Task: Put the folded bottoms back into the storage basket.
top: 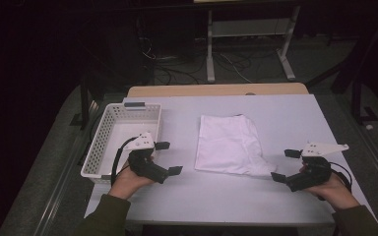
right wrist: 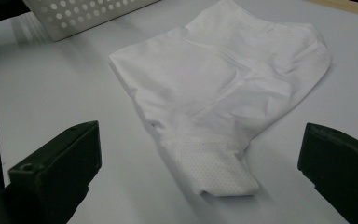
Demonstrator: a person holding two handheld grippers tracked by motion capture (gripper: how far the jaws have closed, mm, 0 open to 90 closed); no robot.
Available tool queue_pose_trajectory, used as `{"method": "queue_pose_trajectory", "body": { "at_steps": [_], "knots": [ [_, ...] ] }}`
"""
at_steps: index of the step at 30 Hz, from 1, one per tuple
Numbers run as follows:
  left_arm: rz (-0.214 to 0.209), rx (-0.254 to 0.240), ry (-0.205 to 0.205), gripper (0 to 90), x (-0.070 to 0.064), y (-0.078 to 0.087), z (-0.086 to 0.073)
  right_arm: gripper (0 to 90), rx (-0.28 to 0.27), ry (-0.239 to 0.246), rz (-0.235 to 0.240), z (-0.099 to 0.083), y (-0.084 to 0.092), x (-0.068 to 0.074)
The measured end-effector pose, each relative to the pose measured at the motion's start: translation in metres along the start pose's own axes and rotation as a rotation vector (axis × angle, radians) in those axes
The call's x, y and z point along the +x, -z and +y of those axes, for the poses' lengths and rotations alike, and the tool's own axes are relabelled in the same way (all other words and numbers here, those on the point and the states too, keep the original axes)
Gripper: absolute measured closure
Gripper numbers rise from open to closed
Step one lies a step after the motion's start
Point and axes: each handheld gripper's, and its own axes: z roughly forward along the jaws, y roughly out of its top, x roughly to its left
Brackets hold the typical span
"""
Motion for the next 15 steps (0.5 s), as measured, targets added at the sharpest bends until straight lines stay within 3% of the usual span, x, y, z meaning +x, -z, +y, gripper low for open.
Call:
{"method": "queue_pose_trajectory", "body": {
  "at_steps": [15],
  "knots": [
    [0.000, -0.012, 0.010, 0.0, 0.0004, 0.0010, -0.0015, 0.0, 0.004, -0.007, 0.024, 0.0058, -0.0066, 0.0010]
  ]
}}
